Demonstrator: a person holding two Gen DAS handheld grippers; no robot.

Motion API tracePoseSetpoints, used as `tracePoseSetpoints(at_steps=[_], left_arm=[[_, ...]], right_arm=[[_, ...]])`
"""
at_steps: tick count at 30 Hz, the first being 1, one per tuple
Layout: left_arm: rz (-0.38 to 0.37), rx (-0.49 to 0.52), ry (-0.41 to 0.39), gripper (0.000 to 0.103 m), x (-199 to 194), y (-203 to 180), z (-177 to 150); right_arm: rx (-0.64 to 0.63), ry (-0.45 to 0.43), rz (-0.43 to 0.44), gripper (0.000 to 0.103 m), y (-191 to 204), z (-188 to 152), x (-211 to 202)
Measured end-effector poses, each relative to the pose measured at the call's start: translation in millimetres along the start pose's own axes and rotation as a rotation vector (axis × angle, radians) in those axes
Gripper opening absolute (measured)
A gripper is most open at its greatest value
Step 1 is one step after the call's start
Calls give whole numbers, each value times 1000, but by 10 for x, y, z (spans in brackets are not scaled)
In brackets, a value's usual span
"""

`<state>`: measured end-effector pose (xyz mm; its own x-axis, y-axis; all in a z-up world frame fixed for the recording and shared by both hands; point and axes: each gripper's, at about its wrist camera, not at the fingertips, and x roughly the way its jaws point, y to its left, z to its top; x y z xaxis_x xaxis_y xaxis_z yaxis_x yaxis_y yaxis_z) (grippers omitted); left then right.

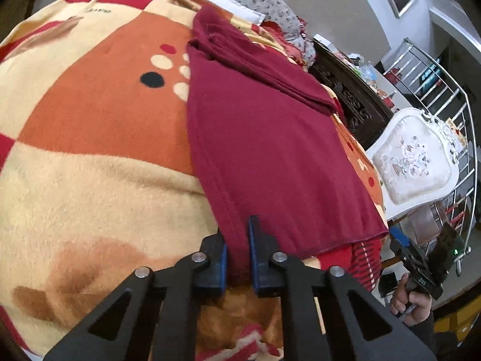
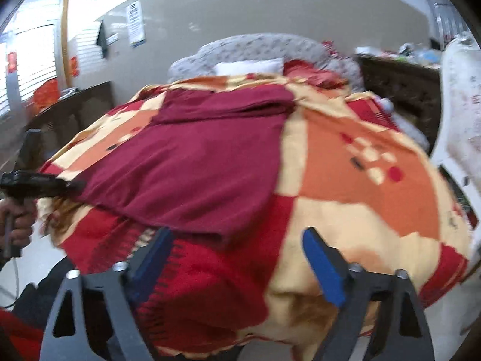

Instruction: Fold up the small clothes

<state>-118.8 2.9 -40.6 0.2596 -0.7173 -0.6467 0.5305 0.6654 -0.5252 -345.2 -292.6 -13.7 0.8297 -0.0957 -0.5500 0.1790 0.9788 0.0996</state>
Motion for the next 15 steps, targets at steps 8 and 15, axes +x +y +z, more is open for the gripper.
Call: tracePoseSetpoints(at_steps=[8,15], left_arm=[[102,117,-16,11,10,-127,-22],[93,102,-20,11,3,-63,-39]], right_arm=[[166,67,173,50,-143,47,241],[323,71,226,42,-349,11,307]])
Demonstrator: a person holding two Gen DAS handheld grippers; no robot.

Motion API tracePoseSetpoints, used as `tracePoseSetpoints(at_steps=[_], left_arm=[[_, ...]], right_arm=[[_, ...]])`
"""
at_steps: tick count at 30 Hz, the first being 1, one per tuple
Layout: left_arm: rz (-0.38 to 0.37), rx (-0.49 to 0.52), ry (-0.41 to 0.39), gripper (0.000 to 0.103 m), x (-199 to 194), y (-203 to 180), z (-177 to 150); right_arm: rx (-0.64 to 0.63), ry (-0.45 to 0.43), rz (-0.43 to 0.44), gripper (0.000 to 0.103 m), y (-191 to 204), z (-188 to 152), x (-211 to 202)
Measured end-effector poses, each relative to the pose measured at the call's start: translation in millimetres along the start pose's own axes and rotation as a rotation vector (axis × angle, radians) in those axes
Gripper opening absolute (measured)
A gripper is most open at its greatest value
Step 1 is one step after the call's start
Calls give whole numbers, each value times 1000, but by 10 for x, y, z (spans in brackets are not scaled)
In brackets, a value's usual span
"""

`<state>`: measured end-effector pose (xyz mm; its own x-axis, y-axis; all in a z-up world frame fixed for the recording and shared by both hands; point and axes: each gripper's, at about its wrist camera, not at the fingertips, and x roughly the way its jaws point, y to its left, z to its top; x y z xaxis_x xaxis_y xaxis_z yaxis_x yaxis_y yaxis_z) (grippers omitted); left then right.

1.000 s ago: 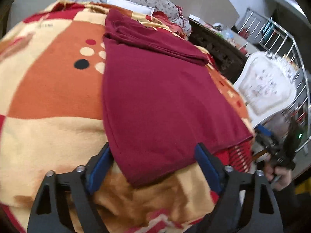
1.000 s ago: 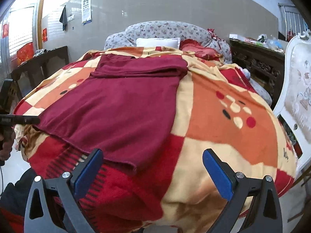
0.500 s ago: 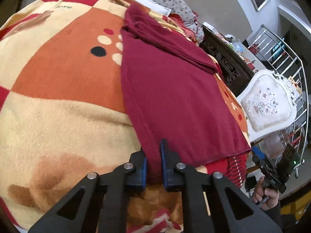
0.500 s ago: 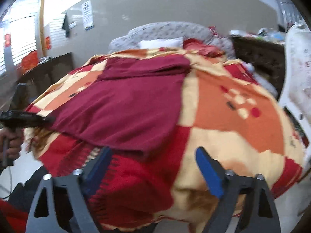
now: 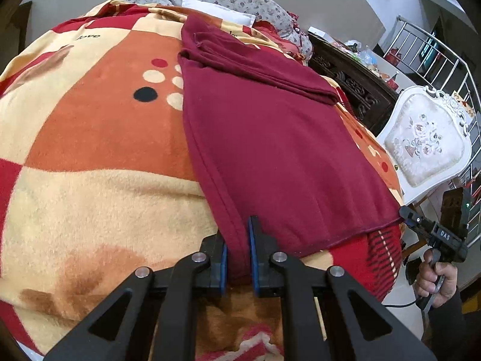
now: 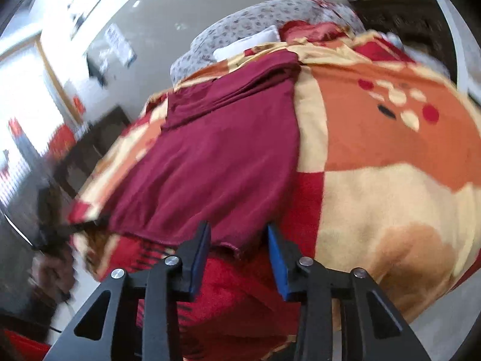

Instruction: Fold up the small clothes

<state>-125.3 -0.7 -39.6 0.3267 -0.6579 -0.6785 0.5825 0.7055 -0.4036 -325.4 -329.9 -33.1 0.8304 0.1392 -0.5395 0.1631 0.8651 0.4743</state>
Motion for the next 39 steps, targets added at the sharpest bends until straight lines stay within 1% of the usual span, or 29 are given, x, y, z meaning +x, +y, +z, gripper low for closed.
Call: tracePoseSetpoints(at_steps=[2,3,4,5,6,7,8,10,12,13,15,16,18,19,20,21,22,23,25,27,29,30,32,36,38,39], left_arm=[[-2,-2,-3,11,-9,4,-4],[-5,-3,-10,11,-21,5,-5],[-10,-2,-15,10,-30,-2,-10],[-7,3,-21,9,-46,-13,-13],[1,7,-36,9,-74,-24,-11],[-2,9,-53,8,-113,-39,1],[-13,7,-71,8,-159,-49,29],[-30,17,-124,8,-271,-95,134],[-53,26,-196,8,-386,-123,319],[-63,20,-226,8,-417,-117,427],[-91,-18,-267,8,-417,-61,684],[-100,-43,-287,8,-384,-22,858],[-116,-89,-310,8,-294,37,1185],[-117,-123,-317,8,-232,63,1396],[-119,-147,-323,8,-170,82,1598],[-109,-159,-337,8,-101,89,1826],[-97,-161,-344,8,-37,105,1993],[-79,-166,-347,8,67,131,2244],[-33,-151,-350,8,257,158,2621],[19,-130,-318,8,547,206,2994],[83,-113,-297,8,828,275,3233],[101,-113,-273,8,978,313,3332],[154,-87,-263,8,1191,324,3451],[180,-83,-243,9,1476,370,3555],[193,-86,-214,12,1591,420,3570],[194,-100,-195,13,1648,452,3566]], right_arm=[[36,0,5,39,-61,-9,-2],[47,0,7,31,-76,-16,2],[50,1,9,14,-75,-29,4],[29,9,16,11,-40,-34,0],[-20,13,-1,11,37,-46,-12],[-60,9,-20,10,108,-42,-35],[-85,3,-20,9,159,-32,-62],[-116,-39,6,9,241,57,-169],[-127,-98,54,9,308,261,-305],[-140,-134,82,9,346,441,-372],[-135,-167,107,9,354,713,-400],[-116,-187,137,9,340,947,-372],[-95,-213,157,9,317,1257,-302],[-69,-230,170,9,285,1506,-210],[-46,-241,174,9,258,1658,-147],[-25,-246,179,9,239,1806,-71],[1,-243,181,9,208,2041,67],[13,-246,167,9,193,2191,164],[47,-240,150,9,158,2478,388],[50,-234,92,9,125,2736,645],[67,-212,36,9,55,2930,955],[83,-199,7,9,-9,2998,1113],[79,-186,-49,9,-74,3097,1354],[93,-161,-104,9,-220,3207,1714],[113,-151,-115,11,-320,3264,1856],[127,-138,-100,13,-369,3285,1928]])
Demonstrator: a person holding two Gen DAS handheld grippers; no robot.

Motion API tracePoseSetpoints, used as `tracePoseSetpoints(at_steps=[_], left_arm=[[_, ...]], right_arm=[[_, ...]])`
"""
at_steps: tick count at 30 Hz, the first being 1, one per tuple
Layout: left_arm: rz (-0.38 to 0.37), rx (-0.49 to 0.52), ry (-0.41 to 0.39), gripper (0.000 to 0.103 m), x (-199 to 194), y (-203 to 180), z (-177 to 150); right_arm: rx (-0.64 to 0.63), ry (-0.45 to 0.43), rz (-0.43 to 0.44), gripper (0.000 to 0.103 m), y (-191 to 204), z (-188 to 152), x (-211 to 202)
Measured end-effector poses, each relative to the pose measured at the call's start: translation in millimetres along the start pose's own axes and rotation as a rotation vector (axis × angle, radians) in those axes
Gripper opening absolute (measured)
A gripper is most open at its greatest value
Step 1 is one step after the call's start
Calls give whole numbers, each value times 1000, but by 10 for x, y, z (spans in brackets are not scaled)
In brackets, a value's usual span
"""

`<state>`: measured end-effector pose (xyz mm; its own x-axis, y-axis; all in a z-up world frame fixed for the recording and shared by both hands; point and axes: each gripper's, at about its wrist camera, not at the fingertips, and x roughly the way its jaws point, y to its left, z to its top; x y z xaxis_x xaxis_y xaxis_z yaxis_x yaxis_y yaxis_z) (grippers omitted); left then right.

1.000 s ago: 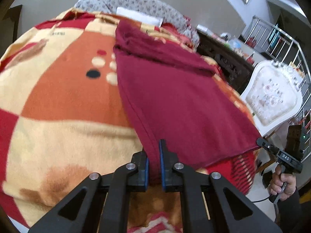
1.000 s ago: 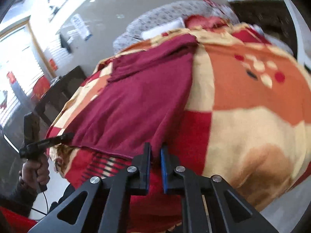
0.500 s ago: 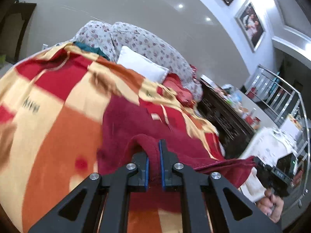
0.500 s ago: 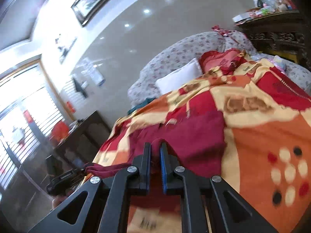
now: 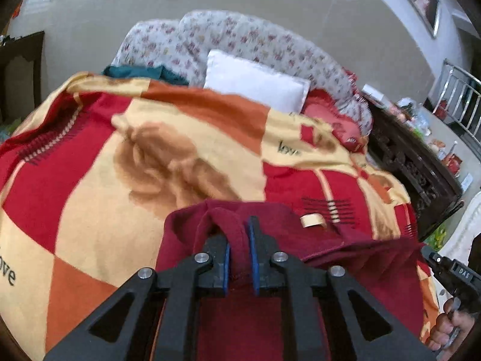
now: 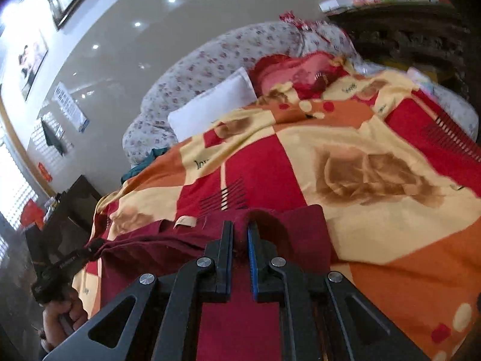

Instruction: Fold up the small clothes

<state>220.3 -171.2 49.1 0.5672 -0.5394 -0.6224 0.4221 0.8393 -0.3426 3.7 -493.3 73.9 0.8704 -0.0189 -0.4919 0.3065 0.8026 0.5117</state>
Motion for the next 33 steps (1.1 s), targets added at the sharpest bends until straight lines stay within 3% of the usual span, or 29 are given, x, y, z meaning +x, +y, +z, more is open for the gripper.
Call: tracePoseSetpoints(at_steps=[2,3,4,6,8,9,10,13,17,20,22,25,26,28,29,31,33], left_arm=[[-18,-14,33,24,80,23,-7],[-28,-16,37,32,81,29,-2],[-51,-18,31,38,38,33,-2],[-92,-14,16,47,-71,20,31],[-107,-12,-34,69,-265,23,95],[-101,-10,-78,84,-388,37,121],[-88,-11,-135,86,-559,64,148],[-70,-19,-183,86,-771,83,146],[-54,82,-116,86,-536,-198,5],[51,125,-56,84,-94,-350,-7],[129,93,8,84,189,-276,12],[174,58,65,83,401,-106,-52],[174,80,61,83,425,-94,-92],[193,151,48,83,414,-154,-156],[198,169,49,83,404,-173,-165],[178,168,28,83,274,-178,-162],[142,138,-7,83,75,-163,-155]], right_arm=[[22,36,3,30,-59,19,143],[33,33,-2,48,-72,14,157],[39,9,-2,58,-80,14,130],[46,-54,11,65,-75,17,18],[47,-110,71,67,-61,20,-159],[38,-128,79,69,-55,13,-262],[28,-133,73,69,-40,13,-307],[-58,-132,39,69,36,-28,-498],[-347,-73,-41,69,341,-216,-509],[-449,-42,-42,69,554,-274,-317],[-471,-28,-65,69,662,-210,-97],[-468,24,-137,69,637,-126,274],[-435,89,-150,69,544,-114,458],[-383,208,-259,69,328,-153,777],[-328,230,-243,69,199,-167,839],[-251,192,-202,66,108,-109,719],[-271,147,-184,67,182,-102,532]])
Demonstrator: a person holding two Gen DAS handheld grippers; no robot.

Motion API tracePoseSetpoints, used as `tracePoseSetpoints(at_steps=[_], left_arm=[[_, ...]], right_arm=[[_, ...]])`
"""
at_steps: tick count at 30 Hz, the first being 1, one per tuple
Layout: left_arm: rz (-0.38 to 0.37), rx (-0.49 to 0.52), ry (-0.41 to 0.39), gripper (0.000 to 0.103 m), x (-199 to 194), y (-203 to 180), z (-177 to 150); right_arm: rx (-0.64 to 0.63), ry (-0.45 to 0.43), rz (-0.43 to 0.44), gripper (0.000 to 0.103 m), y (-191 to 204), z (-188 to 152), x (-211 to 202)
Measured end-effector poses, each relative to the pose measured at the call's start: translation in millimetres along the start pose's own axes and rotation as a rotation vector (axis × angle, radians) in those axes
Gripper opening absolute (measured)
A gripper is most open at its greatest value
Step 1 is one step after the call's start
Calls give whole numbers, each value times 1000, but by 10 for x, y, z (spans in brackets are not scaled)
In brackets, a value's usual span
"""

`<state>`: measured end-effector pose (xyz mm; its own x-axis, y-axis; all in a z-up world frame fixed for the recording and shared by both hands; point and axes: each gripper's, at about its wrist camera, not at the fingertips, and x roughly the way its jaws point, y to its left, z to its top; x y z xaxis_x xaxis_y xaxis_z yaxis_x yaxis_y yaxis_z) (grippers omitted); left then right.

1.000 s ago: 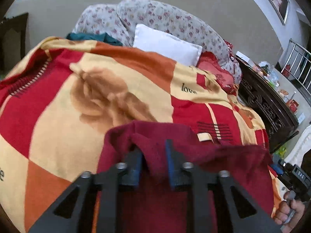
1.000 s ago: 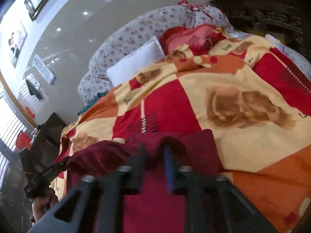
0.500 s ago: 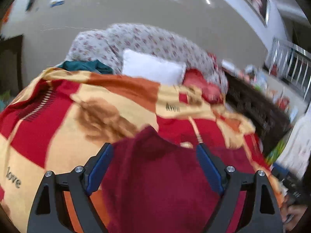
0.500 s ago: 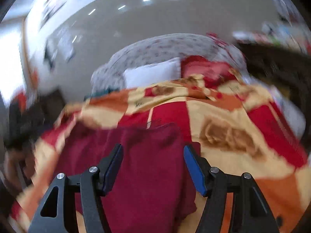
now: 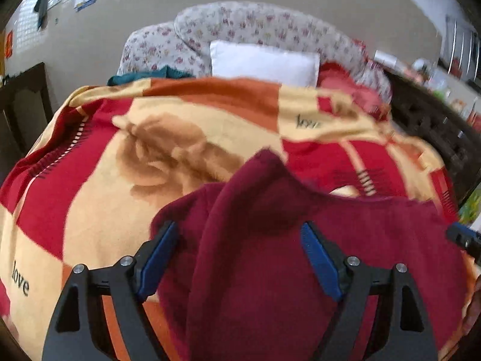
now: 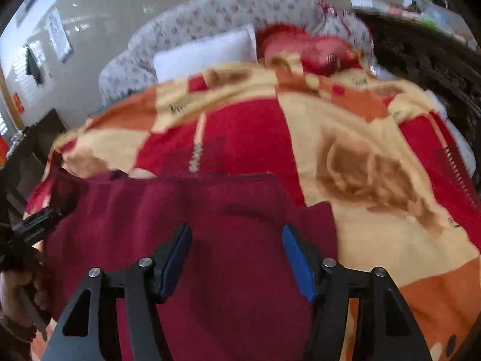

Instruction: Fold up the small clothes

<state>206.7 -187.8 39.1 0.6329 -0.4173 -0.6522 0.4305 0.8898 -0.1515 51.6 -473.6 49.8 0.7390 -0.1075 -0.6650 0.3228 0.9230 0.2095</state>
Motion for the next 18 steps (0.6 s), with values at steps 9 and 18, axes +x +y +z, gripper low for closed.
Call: tracePoseSetpoints(at_steps=[9,18], left_arm=[[-8,4,10,83,-855,-3,-485],[83,107,101,91,-249,-205,-1111]], right_arm=[[-246,-130,-39,70,639,-616,-943],[-225,-18,-145,91,682,-1033,-489]])
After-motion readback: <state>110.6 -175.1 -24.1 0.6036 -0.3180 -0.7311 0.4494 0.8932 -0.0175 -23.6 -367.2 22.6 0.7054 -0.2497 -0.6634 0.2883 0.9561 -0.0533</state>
